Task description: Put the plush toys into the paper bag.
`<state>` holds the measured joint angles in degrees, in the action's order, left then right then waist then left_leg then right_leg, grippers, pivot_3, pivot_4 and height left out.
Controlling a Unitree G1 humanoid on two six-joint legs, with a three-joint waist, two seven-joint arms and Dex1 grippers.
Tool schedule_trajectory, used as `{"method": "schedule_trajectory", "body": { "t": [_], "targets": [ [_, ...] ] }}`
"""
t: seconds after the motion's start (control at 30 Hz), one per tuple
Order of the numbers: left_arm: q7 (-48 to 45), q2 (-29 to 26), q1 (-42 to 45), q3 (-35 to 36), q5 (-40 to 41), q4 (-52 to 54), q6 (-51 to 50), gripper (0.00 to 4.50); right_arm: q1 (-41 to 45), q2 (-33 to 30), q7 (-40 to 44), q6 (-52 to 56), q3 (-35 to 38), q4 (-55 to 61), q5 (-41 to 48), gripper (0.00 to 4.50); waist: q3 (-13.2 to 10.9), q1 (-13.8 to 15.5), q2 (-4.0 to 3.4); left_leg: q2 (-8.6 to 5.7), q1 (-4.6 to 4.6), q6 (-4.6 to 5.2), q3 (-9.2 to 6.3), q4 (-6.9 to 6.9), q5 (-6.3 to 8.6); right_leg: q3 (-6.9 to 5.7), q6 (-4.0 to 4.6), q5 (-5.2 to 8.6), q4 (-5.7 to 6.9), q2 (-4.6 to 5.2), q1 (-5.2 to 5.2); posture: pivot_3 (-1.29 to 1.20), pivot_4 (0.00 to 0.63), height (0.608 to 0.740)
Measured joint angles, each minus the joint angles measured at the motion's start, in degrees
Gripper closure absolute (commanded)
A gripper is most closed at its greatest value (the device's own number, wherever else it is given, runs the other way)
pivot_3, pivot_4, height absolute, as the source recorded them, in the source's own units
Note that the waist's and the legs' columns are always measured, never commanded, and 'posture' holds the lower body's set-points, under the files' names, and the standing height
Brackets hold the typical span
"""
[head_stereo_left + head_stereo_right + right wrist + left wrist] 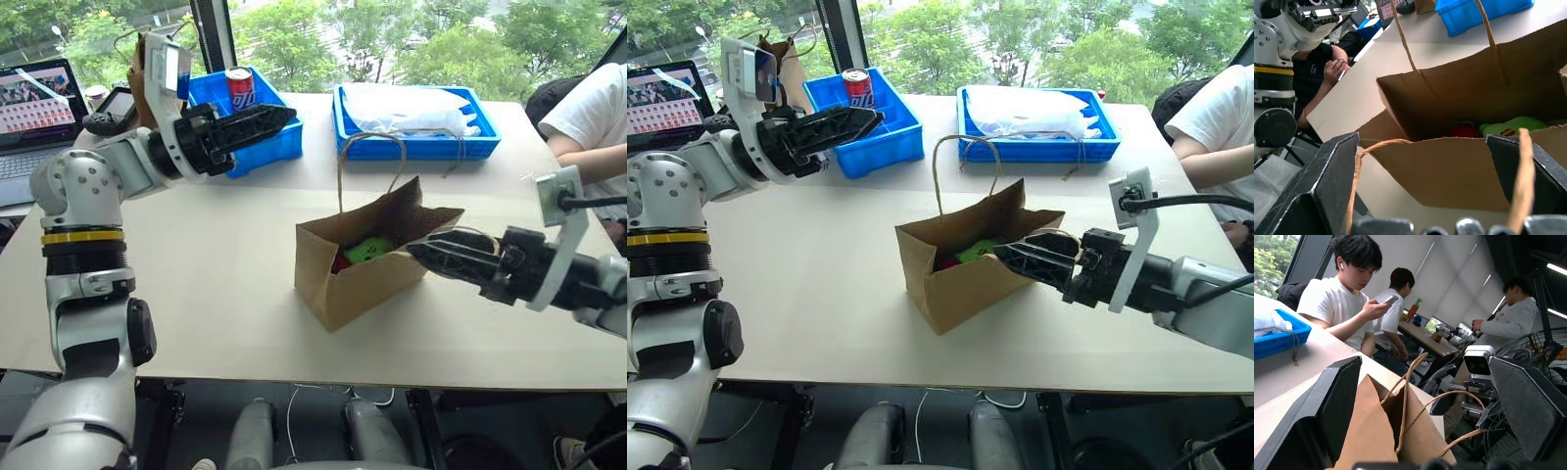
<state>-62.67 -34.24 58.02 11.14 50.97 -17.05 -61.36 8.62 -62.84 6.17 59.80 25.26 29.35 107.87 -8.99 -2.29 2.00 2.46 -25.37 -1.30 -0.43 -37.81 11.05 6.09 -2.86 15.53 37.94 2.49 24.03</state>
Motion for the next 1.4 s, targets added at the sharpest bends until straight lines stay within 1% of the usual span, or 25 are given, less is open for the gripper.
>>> {"method": "schedule_trajectory", "body": {
  "t": [0.1,0.23,0.33,0.4,0.43,0.53,0.57,0.63,0.7,0.73,0.83,0.87,0.93,0.97,1.0,1.17,1.27,1.4],
  "targets": [
    [-2.16,-1.10,-1.44,-1.31,-1.72,-0.25,1.48,0.00,-3.25,-1.61,1.56,0.31,4.06,-0.85,-0.40,0.03,0.00,0.07,0.00,0.00,-0.01,0.00,0.00,0.00,0.00,0.01,0.00,0.00,0.00,0.00,0.01,0.00,0.150,0.722],
    [-4.82,-2.36,-2.75,-2.64,-3.47,-0.24,2.82,0.00,-8.39,-4.13,5.10,2.71,11.58,-1.86,-1.15,0.03,0.00,0.17,0.01,0.01,-0.02,0.01,0.01,0.01,0.00,0.00,0.00,0.00,-0.01,0.00,0.02,0.00,0.150,0.722],
    [-7.24,-3.97,-4.31,-4.40,-5.20,0.62,4.97,0.00,-12.18,-5.24,8.64,5.52,15.80,-1.52,-4.22,0.03,0.00,0.12,0.01,0.00,0.00,0.00,0.01,0.00,0.00,0.02,0.00,0.00,0.00,0.00,0.01,0.00,0.150,0.722],
    [-9.00,-5.46,-6.56,-5.94,-7.89,1.44,8.47,0.00,-14.32,-5.28,12.06,6.74,18.36,0.02,-8.79,0.03,0.00,0.00,0.00,0.02,0.04,0.00,0.02,0.01,0.00,0.03,0.00,0.00,0.02,-0.01,0.02,0.00,0.150,0.722],
    [-9.74,-6.20,-7.96,-6.62,-9.61,1.49,11.01,0.00,-15.59,-5.23,14.70,6.62,19.20,2.16,-13.01,0.03,0.00,-0.02,0.00,0.03,0.06,0.00,0.03,0.01,0.00,0.02,0.00,0.00,0.03,-0.03,0.01,0.00,0.150,0.722],
    [-11.92,-7.86,-11.16,-6.60,-11.36,1.68,15.11,0.00,-18.70,-4.61,19.43,4.80,18.38,8.32,-24.13,0.03,-0.01,0.01,0.01,0.05,0.06,0.00,0.03,0.00,0.00,0.02,-0.14,0.08,0.02,-0.04,0.01,0.00,0.150,0.722],
    [-12.88,-8.80,-13.34,-5.72,-11.59,2.74,17.35,0.00,-19.73,-3.88,20.78,3.10,17.02,10.45,-28.87,0.27,0.00,-0.07,0.01,0.06,0.06,0.00,0.06,0.01,0.00,0.03,-0.15,0.09,0.01,-0.04,0.03,0.00,0.150,0.722],
    [-13.87,-9.38,-16.74,-4.84,-11.84,4.65,19.76,0.00,-20.22,-2.43,21.47,0.93,14.45,11.91,-33.52,0.72,0.00,-0.03,0.01,0.06,0.06,0.00,0.06,0.01,0.00,0.04,-0.14,0.08,-0.01,-0.03,0.02,0.00,0.150,0.722],
    [-15.33,-9.94,-24.03,-4.90,-12.50,10.81,22.99,0.00,-18.26,1.65,21.19,-3.20,9.89,12.92,-38.69,1.39,0.00,-0.07,0.01,0.05,0.07,0.00,0.11,0.01,0.00,0.10,-0.05,0.03,0.02,-0.01,0.02,0.00,0.150,0.722],
    [-15.49,-9.58,-25.93,-5.34,-12.56,12.33,23.53,0.00,-17.71,2.88,21.12,-4.60,8.14,13.17,-40.28,1.83,-0.01,-0.02,0.01,0.06,0.06,0.00,0.12,0.00,0.00,0.09,-0.01,0.01,0.04,-0.01,0.05,0.00,0.150,0.722],
    [-14.29,-8.45,-28.14,-5.65,-12.67,15.71,24.22,0.00,-15.69,4.91,21.01,-7.93,2.64,14.38,-45.34,2.78,-0.05,0.63,0.09,0.07,0.05,0.00,0.10,-0.05,-0.03,0.03,-0.12,0.07,0.04,-0.01,0.02,0.00,0.150,0.722],
    [-13.70,-8.34,-29.01,-5.76,-13.16,17.39,25.64,0.00,-14.87,5.76,20.92,-9.46,-0.18,15.06,-48.20,3.12,-0.04,0.66,0.09,0.08,0.13,0.00,0.12,-0.05,-0.03,0.05,-0.14,0.08,0.01,-0.01,-0.07,0.00,0.150,0.722],
    [-12.35,-7.47,-29.82,-6.11,-14.45,18.59,27.44,0.00,-13.56,7.44,20.52,-10.78,-3.72,15.10,-51.09,3.80,-0.04,0.76,0.09,0.07,0.13,0.00,0.15,-0.05,-0.03,0.08,-0.14,0.08,0.01,0.00,-0.05,0.00,0.150,0.722],
    [-10.82,-6.22,-30.49,-6.20,-15.02,18.56,28.18,0.00,-11.78,9.38,19.60,-11.50,-7.08,15.08,-53.00,4.17,-0.04,0.87,0.10,0.08,0.14,0.00,0.15,-0.05,-0.03,0.08,-0.12,0.07,0.03,-0.02,-0.05,0.00,0.150,0.722],
    [-9.86,-5.23,-30.64,-6.24,-15.10,18.45,28.41,0.00,-10.58,11.04,19.04,-12.05,-8.82,15.13,-53.76,4.41,-0.04,0.89,0.10,0.10,0.13,0.00,0.15,-0.06,-0.03,0.08,-0.11,0.07,0.04,-0.03,-0.02,0.00,0.150,0.722],
    [-5.40,-1.03,-29.89,-7.09,-15.93,18.43,29.32,0.00,-4.41,17.44,15.71,-13.07,-17.83,14.68,-59.54,4.41,-0.04,0.93,0.10,0.08,0.12,0.00,0.16,-0.05,-0.03,0.09,0.01,-0.01,0.07,-0.03,0.00,0.00,0.150,0.722],
    [-2.81,1.84,-29.63,-9.24,-17.23,19.62,30.07,0.00,-3.17,21.38,14.04,-13.25,-19.49,13.30,-61.05,4.41,-0.04,1.29,0.10,0.05,0.11,0.00,0.16,-0.05,-0.03,0.10,0.01,-0.01,0.05,-0.02,-0.03,0.00,0.150,0.722],
    [-0.27,4.53,-31.44,-12.34,-17.69,22.91,29.90,0.00,-2.82,24.40,13.23,-13.80,-20.90,11.35,-63.76,4.41,-0.04,1.32,0.10,0.06,0.11,0.00,0.16,-0.05,-0.03,0.12,0.02,-0.01,0.06,-0.02,-0.01,0.00,0.150,0.722]
  ]
}}
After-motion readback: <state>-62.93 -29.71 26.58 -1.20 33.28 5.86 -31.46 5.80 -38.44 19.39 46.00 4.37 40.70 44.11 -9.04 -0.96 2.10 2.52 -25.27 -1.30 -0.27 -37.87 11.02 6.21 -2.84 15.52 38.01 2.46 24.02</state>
